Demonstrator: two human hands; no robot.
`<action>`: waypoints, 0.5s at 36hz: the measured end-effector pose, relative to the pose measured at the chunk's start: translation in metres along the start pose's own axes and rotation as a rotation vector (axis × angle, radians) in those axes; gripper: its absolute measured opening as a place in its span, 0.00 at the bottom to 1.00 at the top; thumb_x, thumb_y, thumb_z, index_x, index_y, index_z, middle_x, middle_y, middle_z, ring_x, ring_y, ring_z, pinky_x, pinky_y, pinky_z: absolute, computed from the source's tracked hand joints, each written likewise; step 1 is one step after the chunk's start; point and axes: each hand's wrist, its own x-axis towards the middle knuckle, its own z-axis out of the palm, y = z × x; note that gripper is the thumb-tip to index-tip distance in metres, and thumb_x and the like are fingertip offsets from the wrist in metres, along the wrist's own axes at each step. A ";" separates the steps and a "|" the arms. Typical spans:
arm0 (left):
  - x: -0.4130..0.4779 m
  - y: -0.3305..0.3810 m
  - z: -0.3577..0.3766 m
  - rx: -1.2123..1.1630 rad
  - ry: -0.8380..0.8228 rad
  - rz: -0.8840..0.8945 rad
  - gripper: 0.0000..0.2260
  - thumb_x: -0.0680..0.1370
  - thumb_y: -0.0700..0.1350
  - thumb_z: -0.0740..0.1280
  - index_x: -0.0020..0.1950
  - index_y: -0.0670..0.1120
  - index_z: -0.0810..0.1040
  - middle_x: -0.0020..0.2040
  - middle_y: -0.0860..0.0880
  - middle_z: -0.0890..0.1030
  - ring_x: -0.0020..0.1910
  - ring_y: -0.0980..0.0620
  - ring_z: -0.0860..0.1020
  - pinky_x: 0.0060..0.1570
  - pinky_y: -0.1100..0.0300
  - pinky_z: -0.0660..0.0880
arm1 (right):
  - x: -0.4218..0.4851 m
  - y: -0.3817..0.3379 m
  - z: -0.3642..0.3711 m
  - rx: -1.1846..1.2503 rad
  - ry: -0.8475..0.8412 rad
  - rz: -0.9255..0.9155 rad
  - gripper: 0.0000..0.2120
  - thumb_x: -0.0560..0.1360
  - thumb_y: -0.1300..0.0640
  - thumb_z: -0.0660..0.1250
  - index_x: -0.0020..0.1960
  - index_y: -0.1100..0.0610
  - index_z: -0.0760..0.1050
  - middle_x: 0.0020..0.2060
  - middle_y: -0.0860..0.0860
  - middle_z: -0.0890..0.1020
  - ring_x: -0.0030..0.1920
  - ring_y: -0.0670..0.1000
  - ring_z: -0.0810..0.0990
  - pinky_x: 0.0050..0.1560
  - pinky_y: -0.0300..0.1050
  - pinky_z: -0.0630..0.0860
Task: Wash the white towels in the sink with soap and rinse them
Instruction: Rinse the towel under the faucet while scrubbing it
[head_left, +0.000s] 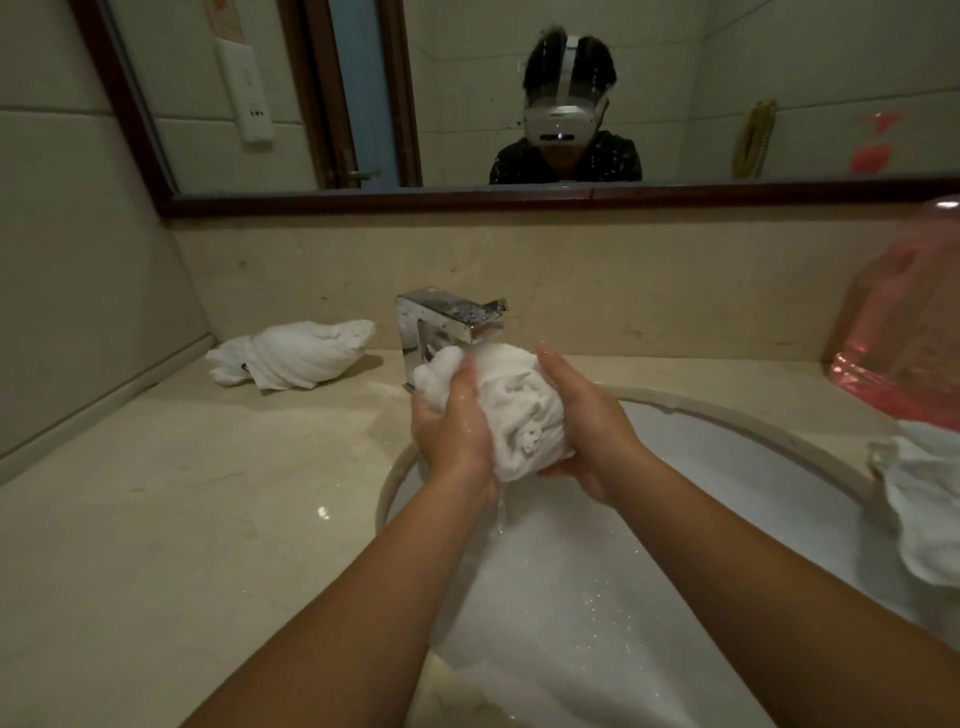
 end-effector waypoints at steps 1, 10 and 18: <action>0.001 0.001 0.000 0.002 0.001 -0.008 0.21 0.73 0.61 0.76 0.64 0.58 0.80 0.56 0.48 0.87 0.51 0.44 0.87 0.54 0.43 0.85 | 0.002 0.001 -0.001 0.026 -0.043 0.043 0.31 0.76 0.28 0.67 0.59 0.55 0.86 0.50 0.57 0.89 0.51 0.62 0.89 0.63 0.70 0.79; 0.025 -0.013 0.004 -0.038 -0.109 -0.144 0.36 0.64 0.69 0.75 0.70 0.56 0.78 0.61 0.42 0.85 0.54 0.36 0.86 0.55 0.35 0.83 | 0.013 0.013 0.002 0.153 0.053 0.011 0.24 0.78 0.43 0.74 0.65 0.59 0.80 0.51 0.59 0.89 0.49 0.63 0.89 0.57 0.67 0.84; 0.030 -0.006 0.002 -0.111 -0.281 -0.239 0.53 0.55 0.81 0.75 0.69 0.47 0.81 0.59 0.36 0.86 0.56 0.32 0.86 0.62 0.32 0.79 | 0.011 0.009 0.006 0.155 0.035 -0.167 0.13 0.78 0.51 0.74 0.53 0.62 0.84 0.47 0.61 0.89 0.48 0.63 0.89 0.54 0.60 0.85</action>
